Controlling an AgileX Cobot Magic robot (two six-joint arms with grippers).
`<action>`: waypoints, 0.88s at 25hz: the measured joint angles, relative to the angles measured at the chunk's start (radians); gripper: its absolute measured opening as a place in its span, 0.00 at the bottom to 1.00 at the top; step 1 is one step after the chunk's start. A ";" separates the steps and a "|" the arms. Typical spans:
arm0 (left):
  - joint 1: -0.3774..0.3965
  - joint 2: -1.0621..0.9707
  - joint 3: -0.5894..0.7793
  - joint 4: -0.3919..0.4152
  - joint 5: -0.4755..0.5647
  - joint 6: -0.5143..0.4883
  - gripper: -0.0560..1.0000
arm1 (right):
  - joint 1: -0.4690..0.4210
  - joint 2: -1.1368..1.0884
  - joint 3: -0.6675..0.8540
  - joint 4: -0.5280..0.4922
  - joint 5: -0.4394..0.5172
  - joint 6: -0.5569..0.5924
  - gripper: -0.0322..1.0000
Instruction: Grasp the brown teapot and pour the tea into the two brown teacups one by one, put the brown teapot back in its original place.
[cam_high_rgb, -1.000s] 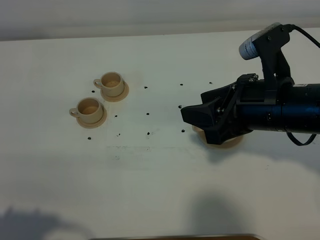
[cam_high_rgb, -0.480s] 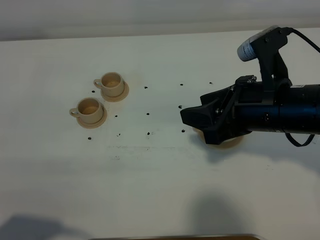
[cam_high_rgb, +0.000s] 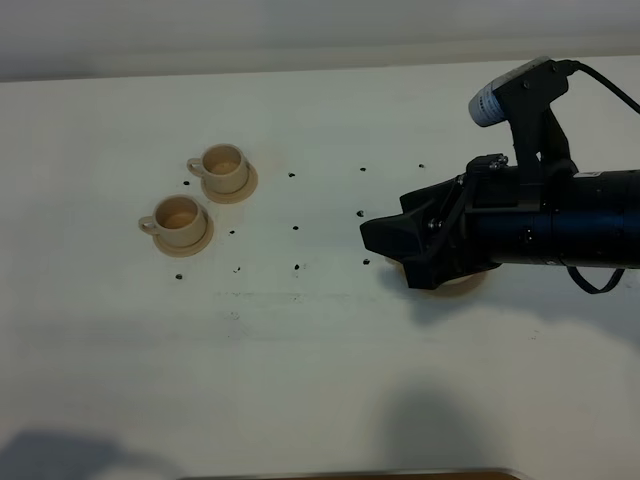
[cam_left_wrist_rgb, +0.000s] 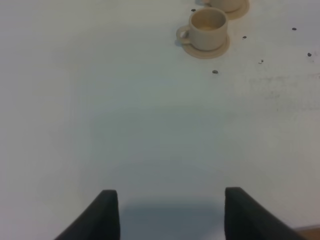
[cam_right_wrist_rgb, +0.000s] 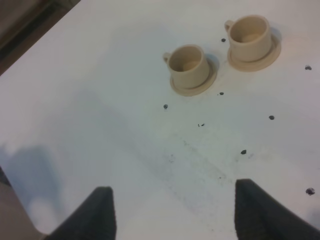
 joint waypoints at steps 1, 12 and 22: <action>0.000 0.000 0.000 0.000 0.000 0.000 0.55 | 0.000 0.000 0.000 0.000 0.000 0.000 0.52; -0.008 0.000 0.000 0.150 -0.001 -0.004 0.55 | 0.000 0.000 0.000 -0.001 -0.007 0.050 0.51; -0.023 0.000 0.011 0.112 -0.006 0.030 0.55 | 0.000 0.014 0.000 0.000 -0.004 0.072 0.51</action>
